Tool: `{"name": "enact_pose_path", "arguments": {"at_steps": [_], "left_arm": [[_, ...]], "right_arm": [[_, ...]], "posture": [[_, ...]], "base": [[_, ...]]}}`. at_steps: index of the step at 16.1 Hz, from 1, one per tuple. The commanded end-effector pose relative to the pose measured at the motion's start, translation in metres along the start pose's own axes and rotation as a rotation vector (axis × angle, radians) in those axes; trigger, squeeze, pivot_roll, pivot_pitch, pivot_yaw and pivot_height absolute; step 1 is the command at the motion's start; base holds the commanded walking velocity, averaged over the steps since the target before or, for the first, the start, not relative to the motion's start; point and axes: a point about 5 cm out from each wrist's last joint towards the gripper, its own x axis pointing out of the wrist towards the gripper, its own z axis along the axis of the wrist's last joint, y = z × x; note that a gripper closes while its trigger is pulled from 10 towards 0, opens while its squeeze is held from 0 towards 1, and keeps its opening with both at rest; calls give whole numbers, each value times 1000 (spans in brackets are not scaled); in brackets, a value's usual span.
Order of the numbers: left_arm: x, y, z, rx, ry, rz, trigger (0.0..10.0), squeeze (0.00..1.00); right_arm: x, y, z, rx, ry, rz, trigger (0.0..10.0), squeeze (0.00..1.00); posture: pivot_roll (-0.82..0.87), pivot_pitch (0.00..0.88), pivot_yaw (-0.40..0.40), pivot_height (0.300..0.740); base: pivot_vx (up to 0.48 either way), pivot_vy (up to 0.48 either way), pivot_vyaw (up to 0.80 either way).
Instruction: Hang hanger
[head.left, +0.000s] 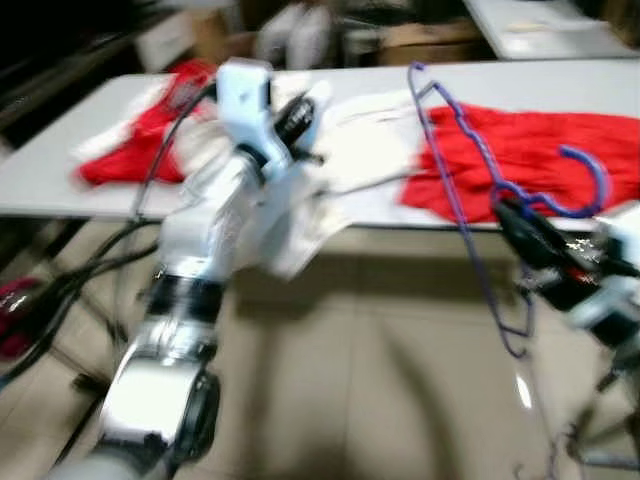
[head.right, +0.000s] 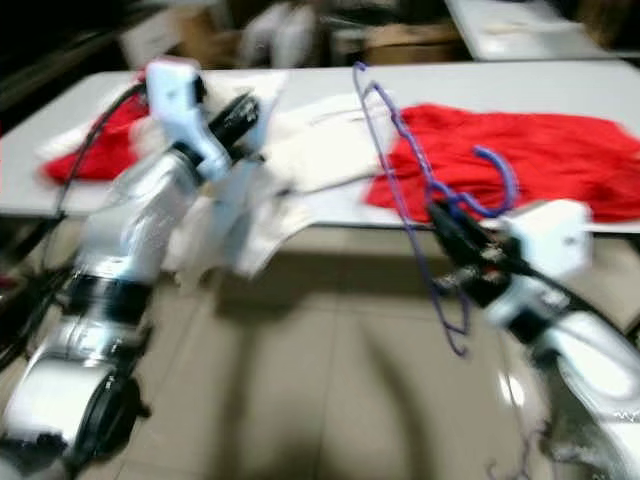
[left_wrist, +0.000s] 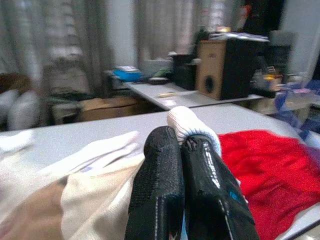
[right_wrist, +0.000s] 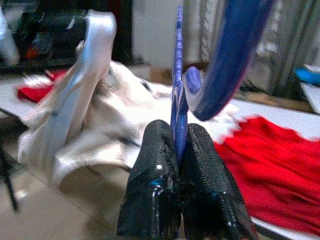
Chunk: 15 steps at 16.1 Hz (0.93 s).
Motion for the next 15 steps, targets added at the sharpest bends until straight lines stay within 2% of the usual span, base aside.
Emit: {"name": "enact_pose_path", "arguments": {"at_steps": [1,4,5,7,8,11,12,14,15], "left_arm": [[1,22,25,36,-79,85,10000,0],[10,26,41,57,-115,95,10000,0],[17,27,55,85,-138,95,10000,0],[21,31,65,113,-155,103,10000,0],[20,36,68,132,-162,119,10000,0],[18,43,71,154,-167,139,10000,0],[17,44,73,158,-174,138,10000,0],[19,39,84,157,-214,97,10000,0],[20,38,85,156,-220,88,10000,0]], "right_arm": [[3,14,7,25,-22,147,10000,0],[7,22,11,45,-25,263,10000,0],[11,33,12,51,-12,381,10000,0],[14,42,10,49,23,486,10000,0],[18,46,7,49,46,542,10000,0],[23,48,6,49,71,612,10000,0],[29,47,3,39,81,617,10000,0],[64,45,-12,-11,118,576,10000,0],[68,46,-14,-17,126,573,10000,0]], "posture": [[-41,0,111,740],[-34,0,102,740],[-31,0,95,740],[-25,0,81,740],[-12,0,56,740],[16,0,9,740],[23,0,-3,740],[39,0,-16,740],[39,0,-16,740]], "base": [[319,0,0],[316,0,0],[311,0,0],[313,0,0],[315,0,0],[312,0,0],[334,0,0],[366,0,0],[364,0,0]]}}
